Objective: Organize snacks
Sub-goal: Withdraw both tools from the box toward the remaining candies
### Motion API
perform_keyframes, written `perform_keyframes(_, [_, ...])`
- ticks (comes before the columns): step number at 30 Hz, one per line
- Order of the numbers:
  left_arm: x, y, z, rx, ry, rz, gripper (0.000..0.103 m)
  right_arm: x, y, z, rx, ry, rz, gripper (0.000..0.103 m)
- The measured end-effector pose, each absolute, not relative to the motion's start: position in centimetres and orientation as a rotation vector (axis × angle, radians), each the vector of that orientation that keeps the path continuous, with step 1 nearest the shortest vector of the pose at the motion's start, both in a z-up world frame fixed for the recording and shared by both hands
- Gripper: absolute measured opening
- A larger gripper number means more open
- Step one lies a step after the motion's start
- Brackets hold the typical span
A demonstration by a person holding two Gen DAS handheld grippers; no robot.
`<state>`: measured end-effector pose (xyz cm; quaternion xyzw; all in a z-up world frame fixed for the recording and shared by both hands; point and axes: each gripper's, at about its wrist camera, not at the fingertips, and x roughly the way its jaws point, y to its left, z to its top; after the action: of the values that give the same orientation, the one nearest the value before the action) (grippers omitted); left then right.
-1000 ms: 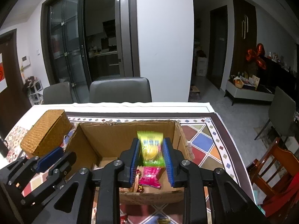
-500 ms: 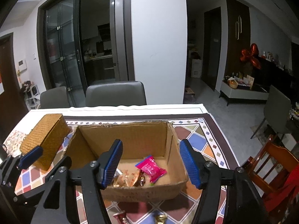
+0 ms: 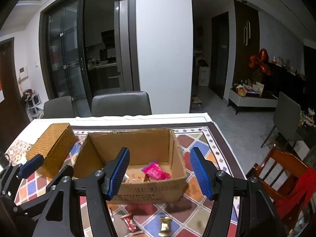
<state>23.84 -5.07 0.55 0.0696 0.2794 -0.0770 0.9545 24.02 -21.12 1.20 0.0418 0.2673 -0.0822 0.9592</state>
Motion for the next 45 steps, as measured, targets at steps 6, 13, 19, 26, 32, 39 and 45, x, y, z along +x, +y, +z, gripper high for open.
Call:
perform_keyframes(6, [22.2, -4.9, 0.9, 0.161, 0.562, -0.174, 0.061, 22.6, -20.9, 1.5, 0.094, 0.543, -0.181, 0.064])
perform_keyframes(13, [20.7, -4.5, 0.8, 0.158, 0.564, -0.193, 0.061, 20.6, -20.4, 1.7, 0.086, 0.535, -0.198, 0.064])
perform_keyframes(19, [19.3, -4.5, 0.5, 0.157, 0.566, -0.21, 0.061, 18.9, -20.4, 1.3, 0.092, 0.544, -0.216, 0.064])
perform_keyframes(26, [17.6, -3.7, -0.8, 0.16, 0.584, -0.226, 0.061, 16.8, -20.0, 0.1, 0.092, 0.561, -0.227, 0.064])
perform_keyframes(32, [16.3, -2.9, -2.1, 0.178, 0.596, -0.237, 0.061, 15.1, -19.4, -1.2, 0.091, 0.582, -0.242, 0.064])
perform_keyframes(39, [16.0, -1.8, -3.5, 0.2, 0.616, -0.262, 0.061, 14.0, -18.6, -2.8, 0.121, 0.616, -0.264, 0.064])
perform_keyframes(45, [16.2, -1.4, -4.8, 0.235, 0.622, -0.308, 0.061, 13.0, -18.6, -4.8, 0.157, 0.647, -0.315, 0.064])
